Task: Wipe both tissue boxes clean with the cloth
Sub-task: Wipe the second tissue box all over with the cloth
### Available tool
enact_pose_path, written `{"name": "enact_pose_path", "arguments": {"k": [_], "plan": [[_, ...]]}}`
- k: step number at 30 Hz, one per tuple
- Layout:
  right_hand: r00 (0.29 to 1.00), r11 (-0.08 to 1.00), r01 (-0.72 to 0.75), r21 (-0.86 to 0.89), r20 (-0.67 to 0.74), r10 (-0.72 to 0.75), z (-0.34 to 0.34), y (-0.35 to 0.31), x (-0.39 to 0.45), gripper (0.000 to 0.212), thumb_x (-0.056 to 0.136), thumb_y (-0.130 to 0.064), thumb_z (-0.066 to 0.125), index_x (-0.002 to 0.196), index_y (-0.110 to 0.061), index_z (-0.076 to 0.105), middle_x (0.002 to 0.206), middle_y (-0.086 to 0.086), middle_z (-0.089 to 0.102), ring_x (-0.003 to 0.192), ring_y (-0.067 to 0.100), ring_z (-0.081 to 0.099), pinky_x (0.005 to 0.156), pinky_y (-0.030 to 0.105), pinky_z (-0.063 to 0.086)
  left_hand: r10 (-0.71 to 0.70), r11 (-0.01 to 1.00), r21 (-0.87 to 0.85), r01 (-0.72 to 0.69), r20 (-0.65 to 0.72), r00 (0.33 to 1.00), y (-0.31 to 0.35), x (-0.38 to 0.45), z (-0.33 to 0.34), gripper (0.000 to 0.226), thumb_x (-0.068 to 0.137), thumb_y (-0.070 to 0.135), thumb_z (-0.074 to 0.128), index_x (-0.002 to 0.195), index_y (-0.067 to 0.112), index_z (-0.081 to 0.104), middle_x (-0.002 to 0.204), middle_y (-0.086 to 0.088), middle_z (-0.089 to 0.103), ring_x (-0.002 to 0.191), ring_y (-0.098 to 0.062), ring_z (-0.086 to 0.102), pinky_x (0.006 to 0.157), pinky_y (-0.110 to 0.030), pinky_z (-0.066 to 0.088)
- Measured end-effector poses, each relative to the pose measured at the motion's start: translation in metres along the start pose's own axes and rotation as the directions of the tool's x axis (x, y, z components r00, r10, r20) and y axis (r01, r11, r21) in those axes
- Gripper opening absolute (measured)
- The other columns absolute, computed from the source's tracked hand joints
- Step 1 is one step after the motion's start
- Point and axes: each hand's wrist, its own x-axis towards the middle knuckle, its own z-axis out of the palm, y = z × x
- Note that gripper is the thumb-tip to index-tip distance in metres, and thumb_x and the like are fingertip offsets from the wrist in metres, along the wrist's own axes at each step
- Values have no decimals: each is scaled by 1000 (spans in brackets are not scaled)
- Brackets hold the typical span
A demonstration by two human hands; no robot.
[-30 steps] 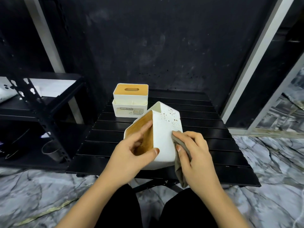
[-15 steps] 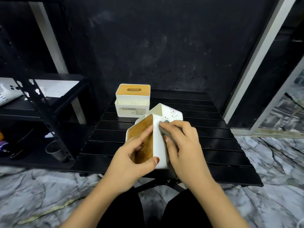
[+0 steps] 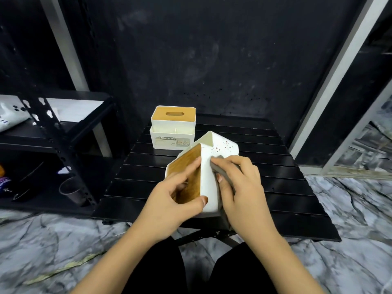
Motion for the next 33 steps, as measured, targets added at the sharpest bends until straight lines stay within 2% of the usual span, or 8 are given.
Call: {"name": "enact_pose_path", "arguments": {"k": [8, 12, 14, 16, 23, 26, 31, 33], "plan": [[989, 989, -145, 0, -6, 145, -7, 25, -7, 33, 91, -8, 50, 119, -23, 59, 109, -15, 43, 103, 9, 39, 86, -1, 26, -7, 1000, -17, 6, -45, 999, -7, -2, 1, 70, 56, 43, 68, 120, 62, 48, 119, 8, 61, 107, -18, 57, 100, -37, 46], [982, 982, -186, 14, -28, 187, -7, 28, -15, 35, 91, -7, 50, 120, -24, 58, 109, -13, 43, 104, 14, 42, 82, 5, 31, 13, 999, -37, -16, -65, 998, -8, -5, 3, 69, 55, 42, 68, 119, 62, 49, 121, 10, 61, 105, -15, 59, 93, -26, 47], [981, 981, -194, -5, -29, 194, -7, 26, -21, 35, 91, -8, 49, 121, -24, 57, 110, -14, 42, 103, 11, 38, 81, 1, 29, 12, 999, -51, -16, -78, 997, -7, -6, 3, 68, 54, 42, 68, 114, 66, 49, 119, 12, 62, 103, -11, 60, 89, -23, 48], [985, 985, -168, -48, -42, 166, -6, 21, -26, 33, 92, -10, 48, 120, -24, 58, 110, -16, 40, 99, 5, 33, 79, 1, 30, 13, 998, -65, -19, -88, 996, -7, -6, 3, 68, 53, 42, 68, 113, 68, 49, 117, 14, 63, 101, -9, 61, 85, -20, 49], [997, 995, 51, -86, -60, -57, 5, -8, -21, 36, 87, -28, 36, 115, -22, 58, 112, -13, 41, 93, 8, 37, 77, 25, 44, 57, 995, -78, -62, -66, 996, -4, -9, 6, 70, 56, 36, 69, 120, 59, 51, 115, 12, 65, 99, -8, 63, 82, -16, 47], [996, 996, 68, -64, -49, -71, 6, -11, -3, 38, 86, -29, 35, 114, -21, 59, 111, -8, 46, 93, 10, 37, 76, 29, 46, 66, 997, -44, -68, -52, 996, -1, -11, 6, 72, 56, 36, 68, 122, 58, 49, 116, 12, 64, 102, -8, 62, 82, -13, 46], [997, 997, 57, -45, -46, -59, 7, -9, 8, 40, 86, -31, 33, 115, -22, 59, 111, -6, 49, 91, 10, 37, 77, 13, 34, 62, 998, -5, -62, -22, 998, 5, -9, 0, 68, 57, 40, 69, 120, 59, 50, 109, 18, 65, 106, -2, 60, 90, -12, 44], [997, 997, 63, -43, -47, -65, 6, -6, 3, 38, 87, -30, 34, 116, -25, 57, 112, -12, 45, 92, 7, 35, 77, 10, 33, 58, 998, -29, -59, -28, 998, 7, -6, -3, 60, 58, 46, 67, 114, 63, 52, 104, 9, 65, 99, -6, 62, 89, -16, 46]]}}
